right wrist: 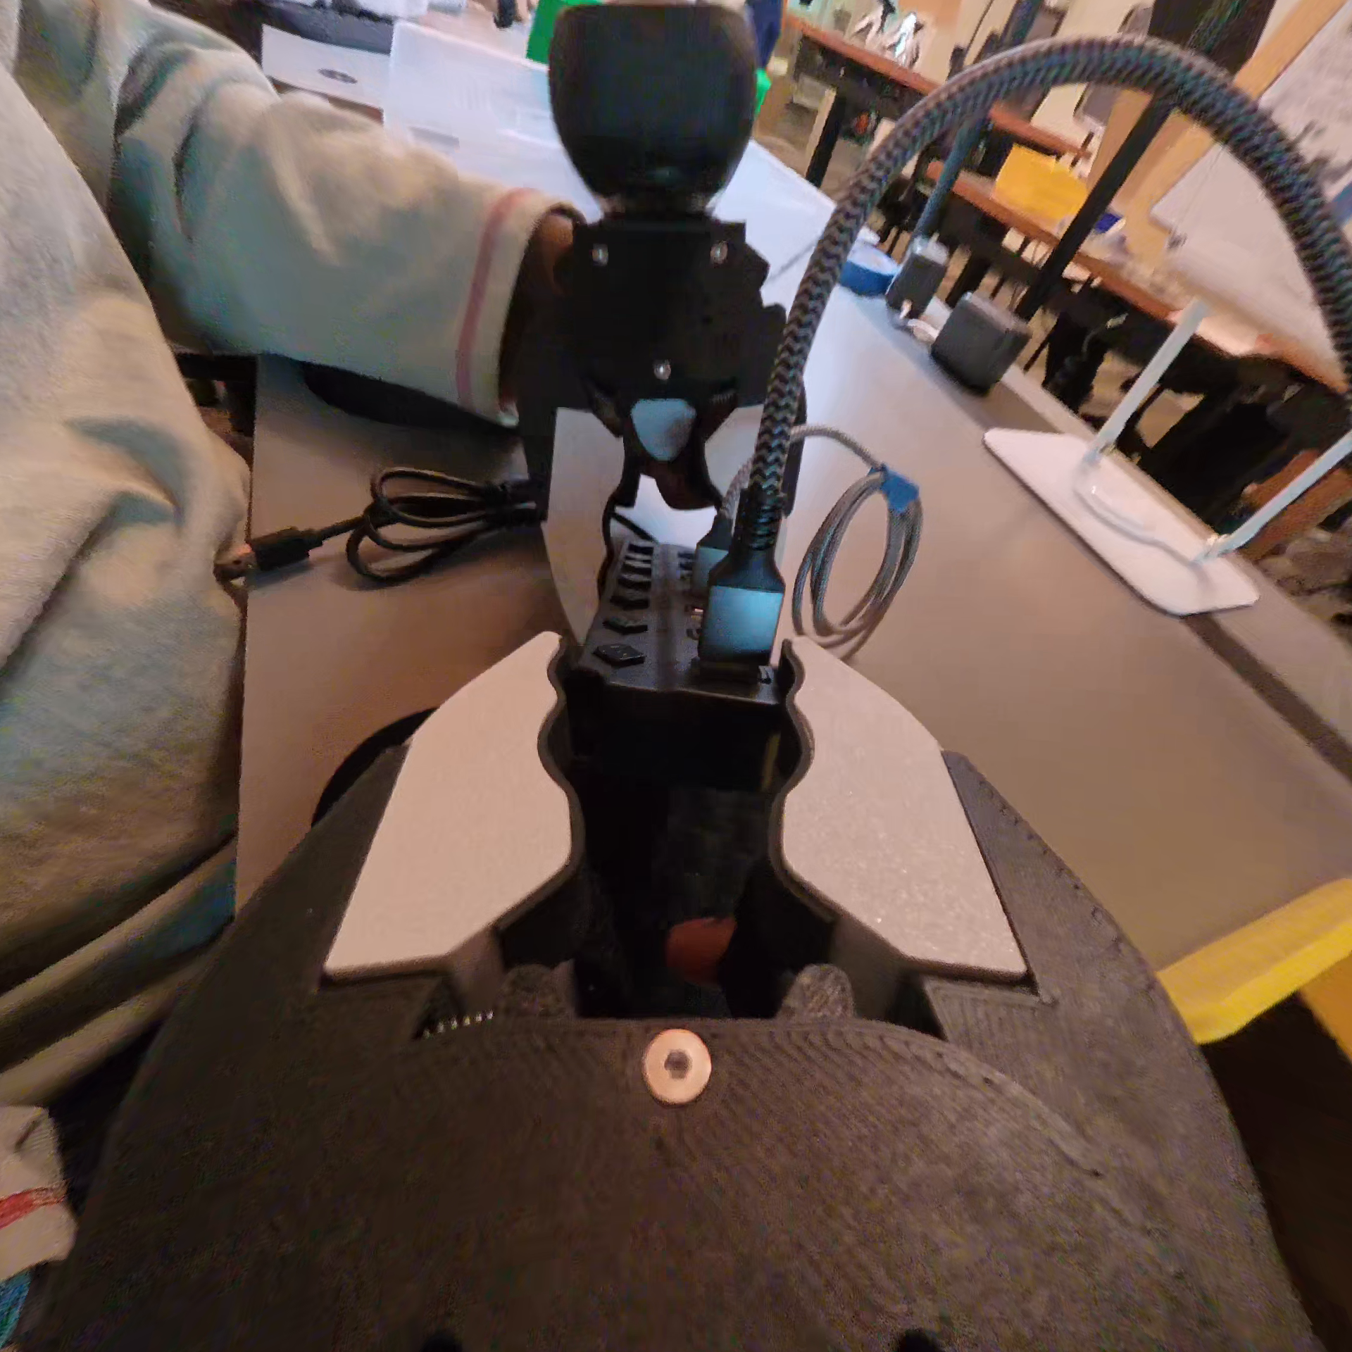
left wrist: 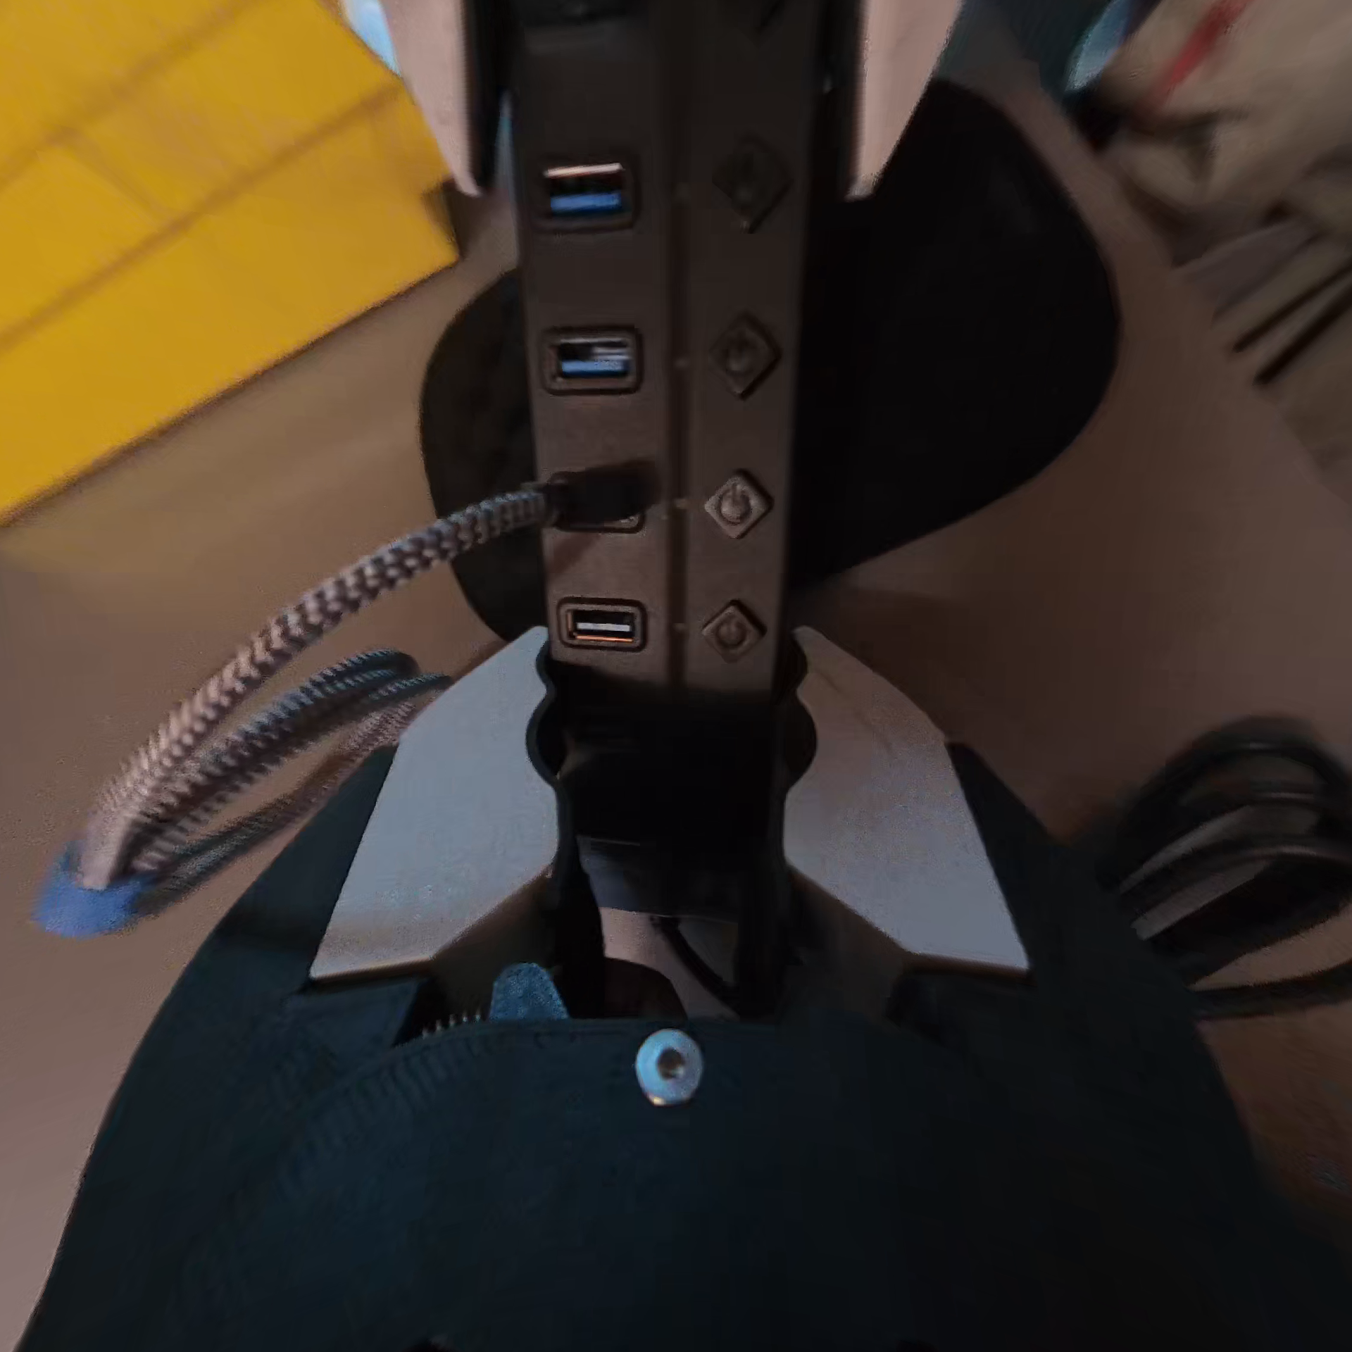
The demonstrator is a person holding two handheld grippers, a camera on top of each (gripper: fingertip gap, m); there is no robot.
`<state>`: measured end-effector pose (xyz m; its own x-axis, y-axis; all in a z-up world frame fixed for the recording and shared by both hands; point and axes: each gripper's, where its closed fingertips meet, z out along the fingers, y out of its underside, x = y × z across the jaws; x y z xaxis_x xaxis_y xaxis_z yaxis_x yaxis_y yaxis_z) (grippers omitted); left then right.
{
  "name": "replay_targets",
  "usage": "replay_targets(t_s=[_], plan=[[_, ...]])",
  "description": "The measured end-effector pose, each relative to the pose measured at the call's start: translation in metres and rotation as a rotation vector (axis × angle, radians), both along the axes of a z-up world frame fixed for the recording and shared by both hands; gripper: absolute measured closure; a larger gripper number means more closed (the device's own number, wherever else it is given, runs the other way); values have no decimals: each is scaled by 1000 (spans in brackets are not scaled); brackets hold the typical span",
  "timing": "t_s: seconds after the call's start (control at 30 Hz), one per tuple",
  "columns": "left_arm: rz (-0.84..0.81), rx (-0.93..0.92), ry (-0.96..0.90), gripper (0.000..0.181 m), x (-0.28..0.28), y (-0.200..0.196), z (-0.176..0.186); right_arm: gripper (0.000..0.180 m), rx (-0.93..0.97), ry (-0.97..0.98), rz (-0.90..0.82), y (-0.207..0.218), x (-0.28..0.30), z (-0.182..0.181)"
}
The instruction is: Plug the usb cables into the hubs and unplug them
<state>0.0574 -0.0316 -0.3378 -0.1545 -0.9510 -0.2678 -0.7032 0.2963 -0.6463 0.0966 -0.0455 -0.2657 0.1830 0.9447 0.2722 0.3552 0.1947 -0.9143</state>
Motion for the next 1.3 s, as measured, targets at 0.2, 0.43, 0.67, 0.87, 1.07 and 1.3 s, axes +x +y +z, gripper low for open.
replay_targets(t_s=[0.2, 0.43, 0.67, 0.87, 1.07, 1.3], plan=[[167, 120, -246, 124, -3, 16, 57, 119, 193, 427, -167, 15, -3, 84], [637, 430, -454, 121, -33, 52, 109, 109, -135, 634, -312, 40, -49, 88], [691, 456, -438, 124, -30, 47, 106, 147, -296, 606, -338, 50, -100, 55], [692, 477, -481, 124, -27, 45, 116, 150, -247, 634, -310, 48, -98, 66], [686, 533, -490, 125, -27, 42, 128, 155, -170, 665, -311, 48, -93, 83], [659, 536, -477, 117, -33, 31, 131, 156, 0, 720, -373, 58, -62, 134]])
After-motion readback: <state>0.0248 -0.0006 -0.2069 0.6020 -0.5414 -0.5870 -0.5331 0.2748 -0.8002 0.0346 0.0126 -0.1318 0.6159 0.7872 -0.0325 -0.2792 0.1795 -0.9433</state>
